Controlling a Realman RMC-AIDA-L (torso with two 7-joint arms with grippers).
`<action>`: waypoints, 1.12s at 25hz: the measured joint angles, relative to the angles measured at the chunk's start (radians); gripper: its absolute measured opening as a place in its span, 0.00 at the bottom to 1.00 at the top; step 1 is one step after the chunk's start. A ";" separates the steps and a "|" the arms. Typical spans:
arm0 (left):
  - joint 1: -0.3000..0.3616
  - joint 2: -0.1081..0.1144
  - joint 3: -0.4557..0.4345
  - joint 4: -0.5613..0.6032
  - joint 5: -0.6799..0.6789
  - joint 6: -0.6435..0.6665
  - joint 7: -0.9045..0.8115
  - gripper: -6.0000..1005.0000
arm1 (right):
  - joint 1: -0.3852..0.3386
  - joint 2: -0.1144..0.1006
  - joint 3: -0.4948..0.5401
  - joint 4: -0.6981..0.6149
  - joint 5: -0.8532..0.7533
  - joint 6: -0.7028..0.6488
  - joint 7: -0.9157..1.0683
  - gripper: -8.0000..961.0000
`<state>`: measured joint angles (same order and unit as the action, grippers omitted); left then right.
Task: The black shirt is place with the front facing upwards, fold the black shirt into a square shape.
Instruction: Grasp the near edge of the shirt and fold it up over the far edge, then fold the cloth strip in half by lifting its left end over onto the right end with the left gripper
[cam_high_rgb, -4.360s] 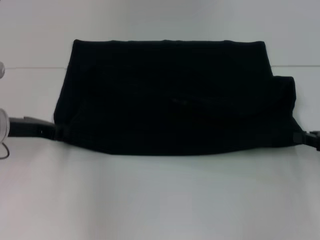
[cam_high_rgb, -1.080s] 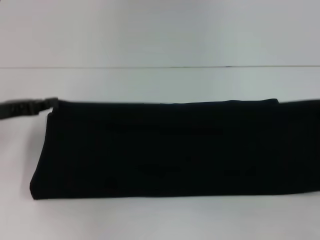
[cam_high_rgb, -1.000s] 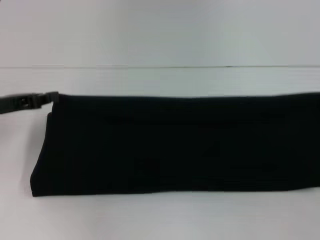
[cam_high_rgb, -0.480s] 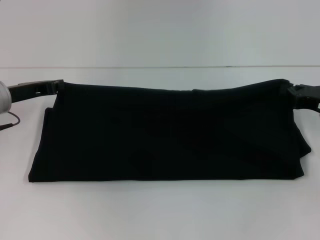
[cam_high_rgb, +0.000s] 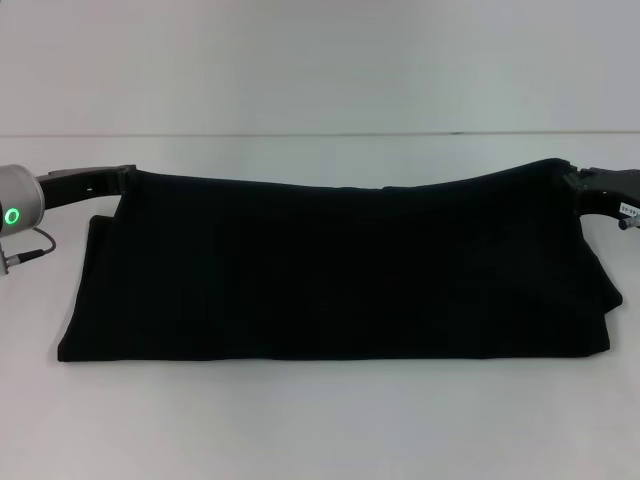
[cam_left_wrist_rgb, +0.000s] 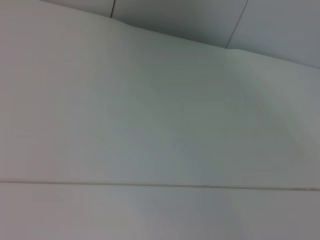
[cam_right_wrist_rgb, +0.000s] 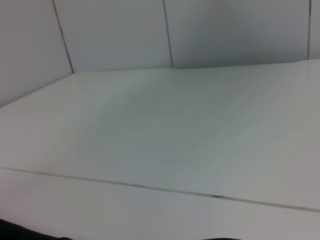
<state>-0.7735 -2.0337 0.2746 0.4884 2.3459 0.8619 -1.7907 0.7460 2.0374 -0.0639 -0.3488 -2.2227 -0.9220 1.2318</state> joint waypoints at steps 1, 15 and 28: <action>-0.001 -0.001 0.000 0.000 -0.001 -0.001 -0.001 0.01 | 0.001 0.000 -0.001 0.000 0.000 0.007 0.004 0.06; 0.036 -0.017 -0.002 0.025 -0.167 -0.071 -0.002 0.30 | -0.026 -0.016 0.008 -0.023 0.064 0.047 0.026 0.34; 0.137 0.044 -0.001 0.098 -0.172 0.698 -0.054 0.83 | -0.138 -0.059 -0.121 -0.229 0.122 -0.438 0.405 0.98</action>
<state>-0.6363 -1.9895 0.2739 0.5864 2.1742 1.5596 -1.8447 0.6081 1.9782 -0.1851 -0.5778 -2.1002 -1.3598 1.6368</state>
